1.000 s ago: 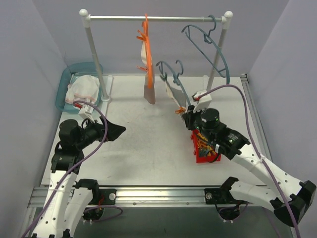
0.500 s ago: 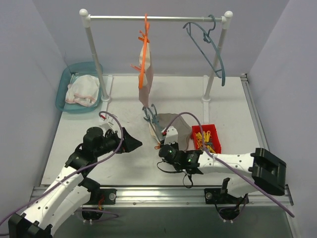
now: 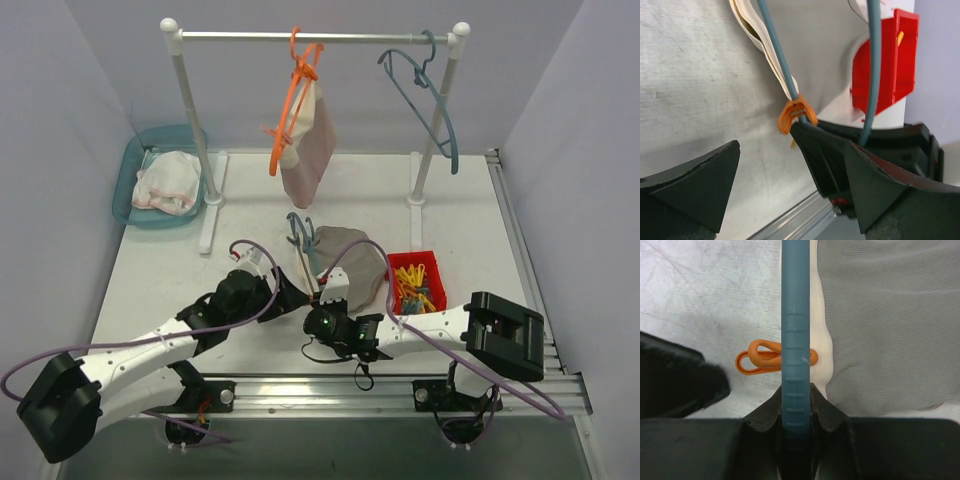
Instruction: Remove the underwear clipped to the hanger
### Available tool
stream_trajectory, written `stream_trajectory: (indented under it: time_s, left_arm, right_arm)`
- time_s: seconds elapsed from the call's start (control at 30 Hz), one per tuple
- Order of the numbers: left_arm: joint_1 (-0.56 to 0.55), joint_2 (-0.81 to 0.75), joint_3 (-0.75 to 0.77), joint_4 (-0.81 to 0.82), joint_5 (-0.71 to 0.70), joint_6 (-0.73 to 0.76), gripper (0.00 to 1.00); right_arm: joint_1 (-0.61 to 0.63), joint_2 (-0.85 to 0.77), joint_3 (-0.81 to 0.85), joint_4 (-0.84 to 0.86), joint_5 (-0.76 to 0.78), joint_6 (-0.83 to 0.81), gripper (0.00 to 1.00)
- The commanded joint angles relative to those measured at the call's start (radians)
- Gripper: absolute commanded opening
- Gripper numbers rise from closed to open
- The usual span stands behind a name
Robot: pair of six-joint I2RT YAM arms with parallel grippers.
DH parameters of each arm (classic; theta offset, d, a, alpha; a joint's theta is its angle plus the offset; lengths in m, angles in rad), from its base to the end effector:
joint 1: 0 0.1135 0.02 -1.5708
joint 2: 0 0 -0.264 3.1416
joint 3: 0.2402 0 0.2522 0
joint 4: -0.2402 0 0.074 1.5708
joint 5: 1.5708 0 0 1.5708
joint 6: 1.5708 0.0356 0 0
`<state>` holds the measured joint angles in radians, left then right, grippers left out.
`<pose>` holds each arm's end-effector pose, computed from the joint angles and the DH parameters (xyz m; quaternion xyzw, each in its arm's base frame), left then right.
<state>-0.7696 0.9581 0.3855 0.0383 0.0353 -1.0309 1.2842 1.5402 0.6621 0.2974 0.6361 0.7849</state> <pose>0.1434 -0.1407 0.1914 -0.1045 0.8623 -0.3976 0.2958 0.1052 0.2821 0.1709 -0.0625 0.8466 0.2473 0.4671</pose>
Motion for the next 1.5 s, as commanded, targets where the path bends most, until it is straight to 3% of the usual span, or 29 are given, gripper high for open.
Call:
stream_trajectory:
  time_s: [0.0,0.3,0.73,0.87,0.97,1.07,1.1,1.23,1.47]
  left_arm:
    - [-0.013,0.043,0.013,0.133,-0.129,-0.083,0.94]
    - [-0.017,0.203,0.075,0.17,-0.127,-0.112,0.98]
    - [-0.045,0.248,0.067,0.255,-0.094,-0.162,0.68]
    - [-0.063,0.26,0.075,0.275,-0.075,-0.162,0.51]
    - [-0.077,0.265,0.073,0.279,-0.069,-0.164,0.45]
    - [-0.079,0.245,0.059,0.269,-0.069,-0.167,0.35]
    - [-0.079,0.225,0.053,0.259,-0.072,-0.166,0.24]
    - [-0.079,0.159,0.058,0.181,-0.104,-0.146,0.03]
    - [-0.071,0.015,0.114,-0.032,-0.173,-0.071,0.02]
  right_arm:
    - [0.018,-0.015,0.021,0.028,0.076,0.042,0.0]
    - [0.029,-0.032,0.002,0.039,0.085,0.042,0.0]
    - [0.029,0.0,0.021,0.034,0.102,0.056,0.0]
    - [0.029,0.001,0.024,0.037,0.109,0.062,0.0]
    - [0.027,0.001,0.024,0.037,0.111,0.062,0.0]
    - [0.029,0.0,0.019,0.037,0.114,0.066,0.0]
    - [0.029,-0.003,0.018,0.037,0.114,0.068,0.0]
    - [0.029,-0.011,0.011,0.037,0.112,0.07,0.0]
    - [0.023,-0.028,-0.009,0.006,0.116,0.083,0.0]
